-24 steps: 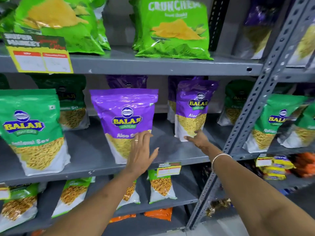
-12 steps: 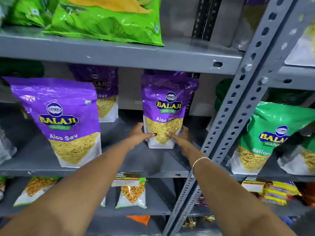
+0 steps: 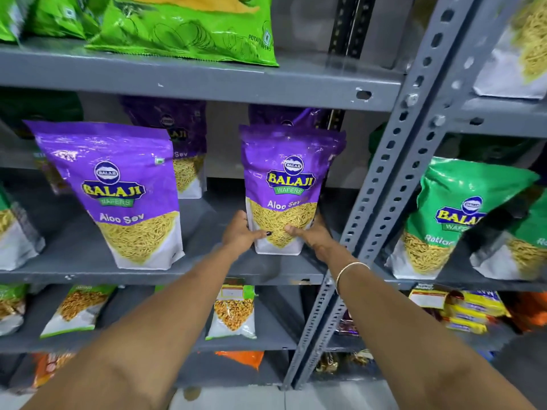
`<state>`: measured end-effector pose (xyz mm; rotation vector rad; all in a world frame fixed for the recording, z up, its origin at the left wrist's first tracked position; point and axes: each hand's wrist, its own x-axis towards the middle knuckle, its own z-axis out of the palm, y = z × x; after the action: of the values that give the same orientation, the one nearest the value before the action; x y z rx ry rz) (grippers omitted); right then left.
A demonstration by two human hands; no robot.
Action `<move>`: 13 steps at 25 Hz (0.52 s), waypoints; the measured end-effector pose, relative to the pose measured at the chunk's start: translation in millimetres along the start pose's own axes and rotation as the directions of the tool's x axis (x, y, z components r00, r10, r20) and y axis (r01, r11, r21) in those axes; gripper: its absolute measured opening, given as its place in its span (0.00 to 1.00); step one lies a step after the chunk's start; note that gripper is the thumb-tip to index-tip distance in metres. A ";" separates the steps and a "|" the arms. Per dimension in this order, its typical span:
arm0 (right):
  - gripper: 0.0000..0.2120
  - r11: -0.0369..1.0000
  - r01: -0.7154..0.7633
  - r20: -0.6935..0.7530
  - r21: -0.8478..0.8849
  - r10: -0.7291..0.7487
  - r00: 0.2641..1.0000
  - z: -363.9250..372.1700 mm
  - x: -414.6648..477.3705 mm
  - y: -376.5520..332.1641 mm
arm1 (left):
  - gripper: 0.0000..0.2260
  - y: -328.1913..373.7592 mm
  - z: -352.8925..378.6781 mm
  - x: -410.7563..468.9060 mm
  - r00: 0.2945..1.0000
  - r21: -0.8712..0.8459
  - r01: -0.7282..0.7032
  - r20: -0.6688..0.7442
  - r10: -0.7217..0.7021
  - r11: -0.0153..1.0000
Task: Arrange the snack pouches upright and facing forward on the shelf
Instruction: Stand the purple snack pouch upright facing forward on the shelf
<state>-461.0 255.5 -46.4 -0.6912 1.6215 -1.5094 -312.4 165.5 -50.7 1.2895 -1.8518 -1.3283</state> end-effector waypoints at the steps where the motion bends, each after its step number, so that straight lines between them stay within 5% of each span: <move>1: 0.32 1.000 -0.013 0.007 -0.004 0.013 1.000 0.0 -9.1 -0.7 | 0.19 -1.4 -1.7 -7.7 1.000 0.016 -0.006 0.005 0.006 1.000; 13: 0.27 0.991 -0.002 0.023 -0.130 0.005 1.000 -1.9 -49.1 -2.3 | 0.23 0.5 -8.0 -45.8 1.000 0.156 -0.022 0.019 0.019 0.987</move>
<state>-436.8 296.8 -35.2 -0.7740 1.7140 -1.3966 -287.1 203.5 -42.0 1.3365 -2.0101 -1.2067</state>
